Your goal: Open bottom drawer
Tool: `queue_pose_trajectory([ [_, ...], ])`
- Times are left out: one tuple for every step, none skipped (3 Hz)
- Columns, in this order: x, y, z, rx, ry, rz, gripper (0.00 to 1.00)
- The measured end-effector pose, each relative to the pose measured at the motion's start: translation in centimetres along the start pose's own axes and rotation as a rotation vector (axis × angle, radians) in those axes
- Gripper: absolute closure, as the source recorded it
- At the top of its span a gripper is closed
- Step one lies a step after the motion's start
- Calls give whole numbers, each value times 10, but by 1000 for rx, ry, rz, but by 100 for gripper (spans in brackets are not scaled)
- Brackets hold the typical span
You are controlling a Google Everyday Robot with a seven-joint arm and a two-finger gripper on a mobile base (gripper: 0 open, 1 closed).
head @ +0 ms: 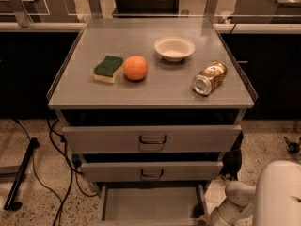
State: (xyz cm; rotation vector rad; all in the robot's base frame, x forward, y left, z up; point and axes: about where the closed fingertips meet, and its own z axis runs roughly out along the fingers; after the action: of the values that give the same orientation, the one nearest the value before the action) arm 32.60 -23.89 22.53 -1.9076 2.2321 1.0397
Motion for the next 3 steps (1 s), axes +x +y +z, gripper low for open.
queue_pose_trajectory([
  [0, 0, 0, 0, 0, 0, 0],
  [1, -7, -12, 74, -22, -35, 0],
  [4, -20, -39, 175, -47, -82, 18],
])
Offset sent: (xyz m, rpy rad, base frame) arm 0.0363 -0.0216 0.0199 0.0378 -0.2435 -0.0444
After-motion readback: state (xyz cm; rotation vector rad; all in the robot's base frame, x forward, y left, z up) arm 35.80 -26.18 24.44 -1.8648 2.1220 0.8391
